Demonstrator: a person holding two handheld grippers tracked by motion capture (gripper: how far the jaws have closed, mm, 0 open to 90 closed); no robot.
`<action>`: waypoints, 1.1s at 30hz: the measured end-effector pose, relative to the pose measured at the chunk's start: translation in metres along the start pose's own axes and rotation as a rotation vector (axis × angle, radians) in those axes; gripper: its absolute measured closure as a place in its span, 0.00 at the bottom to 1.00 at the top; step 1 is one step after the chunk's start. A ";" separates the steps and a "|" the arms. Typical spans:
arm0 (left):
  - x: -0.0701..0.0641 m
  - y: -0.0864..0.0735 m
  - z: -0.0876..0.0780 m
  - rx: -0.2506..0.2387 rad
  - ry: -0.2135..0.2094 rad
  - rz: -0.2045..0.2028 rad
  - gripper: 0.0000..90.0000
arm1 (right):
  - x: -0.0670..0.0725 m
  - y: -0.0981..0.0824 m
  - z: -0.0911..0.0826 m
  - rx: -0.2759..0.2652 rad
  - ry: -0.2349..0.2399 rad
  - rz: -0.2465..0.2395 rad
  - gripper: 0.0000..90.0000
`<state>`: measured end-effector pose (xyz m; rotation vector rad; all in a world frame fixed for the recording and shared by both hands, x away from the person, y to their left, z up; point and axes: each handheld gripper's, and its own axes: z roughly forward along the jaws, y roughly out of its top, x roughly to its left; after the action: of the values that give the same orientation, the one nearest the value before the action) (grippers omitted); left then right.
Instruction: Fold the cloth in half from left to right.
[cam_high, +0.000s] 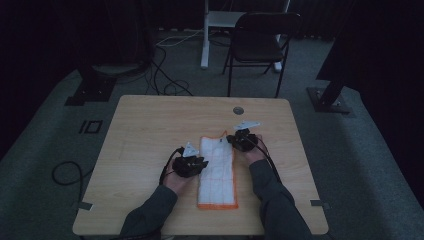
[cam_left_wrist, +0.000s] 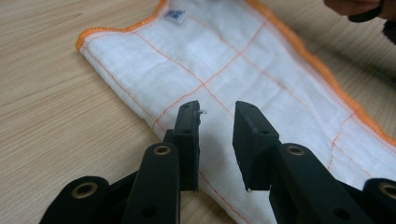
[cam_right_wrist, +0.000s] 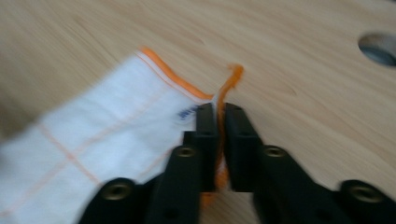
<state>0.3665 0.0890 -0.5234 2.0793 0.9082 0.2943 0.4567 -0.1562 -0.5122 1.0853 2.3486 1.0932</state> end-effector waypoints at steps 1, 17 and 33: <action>0.000 0.000 0.000 -0.001 0.001 -0.001 0.80 | -0.002 -0.001 0.002 0.021 -0.020 0.005 0.88; 0.006 0.000 -0.001 -0.005 0.024 0.001 0.80 | -0.011 -0.019 -0.009 0.036 -0.070 0.035 0.72; 0.025 0.002 -0.001 -0.017 0.046 -0.027 0.77 | -0.001 -0.026 -0.008 0.031 -0.035 0.034 0.70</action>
<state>0.3853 0.1059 -0.5239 2.0506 0.9578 0.3360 0.4403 -0.1715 -0.5267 1.1506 2.3352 1.0437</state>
